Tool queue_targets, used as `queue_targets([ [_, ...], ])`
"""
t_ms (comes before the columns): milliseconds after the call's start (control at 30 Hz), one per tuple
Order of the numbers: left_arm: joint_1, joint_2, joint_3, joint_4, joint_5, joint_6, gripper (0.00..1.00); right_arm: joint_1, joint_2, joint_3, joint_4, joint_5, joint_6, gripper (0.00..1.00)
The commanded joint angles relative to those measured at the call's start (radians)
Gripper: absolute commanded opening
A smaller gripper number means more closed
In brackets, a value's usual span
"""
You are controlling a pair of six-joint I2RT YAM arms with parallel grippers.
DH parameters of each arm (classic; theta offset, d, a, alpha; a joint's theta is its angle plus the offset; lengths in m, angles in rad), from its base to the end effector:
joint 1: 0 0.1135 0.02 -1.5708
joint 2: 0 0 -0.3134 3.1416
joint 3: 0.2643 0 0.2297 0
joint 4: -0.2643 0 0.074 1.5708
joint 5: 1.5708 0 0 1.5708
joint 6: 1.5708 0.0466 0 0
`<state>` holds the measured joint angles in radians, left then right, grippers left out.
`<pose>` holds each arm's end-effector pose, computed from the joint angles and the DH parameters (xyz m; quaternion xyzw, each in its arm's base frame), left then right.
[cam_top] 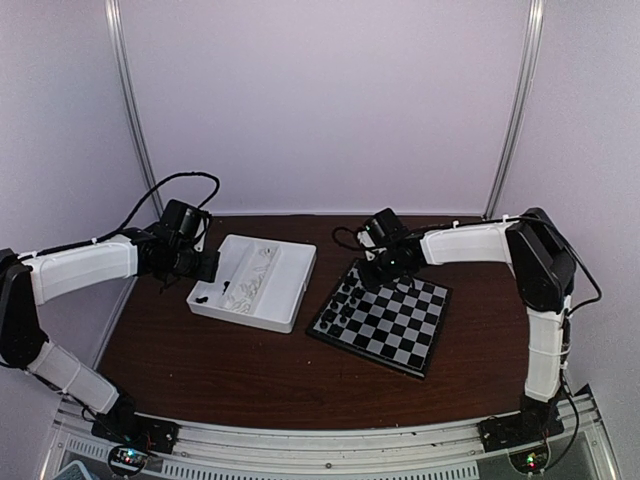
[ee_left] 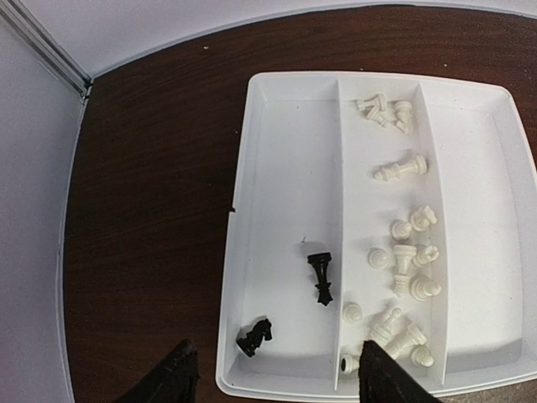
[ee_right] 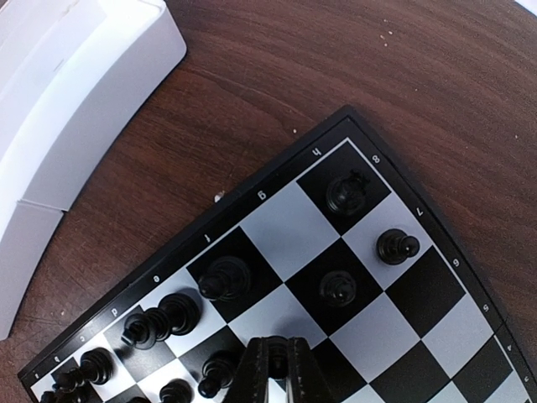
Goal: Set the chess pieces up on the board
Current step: Place the chess piece on the chessboard.
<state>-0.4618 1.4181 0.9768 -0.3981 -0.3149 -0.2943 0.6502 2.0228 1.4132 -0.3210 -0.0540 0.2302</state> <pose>0.2548 -0.1107 0.2948 0.0213 0.9238 0.0057 0.3823 0.3527 0.2714 0.2210 -0.2061 0.9262 0.1572 0.2736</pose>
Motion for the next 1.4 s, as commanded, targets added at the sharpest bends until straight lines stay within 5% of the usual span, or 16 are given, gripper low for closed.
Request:
queue_targets([
  [0, 0.011, 0.011, 0.037, 0.015, 0.002, -0.004, 0.66, 0.005, 0.026, 0.033, 0.013, 0.024, -0.013, 0.03],
  [767, 0.012, 0.032, 0.037, 0.028, 0.027, -0.014, 0.65, 0.006, 0.058, 0.056, 0.016, 0.027, -0.020, 0.11],
  [1367, 0.033, 0.008, 0.041, -0.017, 0.028, -0.022, 0.66, 0.006, -0.098, 0.026, -0.027, 0.049, -0.032, 0.23],
])
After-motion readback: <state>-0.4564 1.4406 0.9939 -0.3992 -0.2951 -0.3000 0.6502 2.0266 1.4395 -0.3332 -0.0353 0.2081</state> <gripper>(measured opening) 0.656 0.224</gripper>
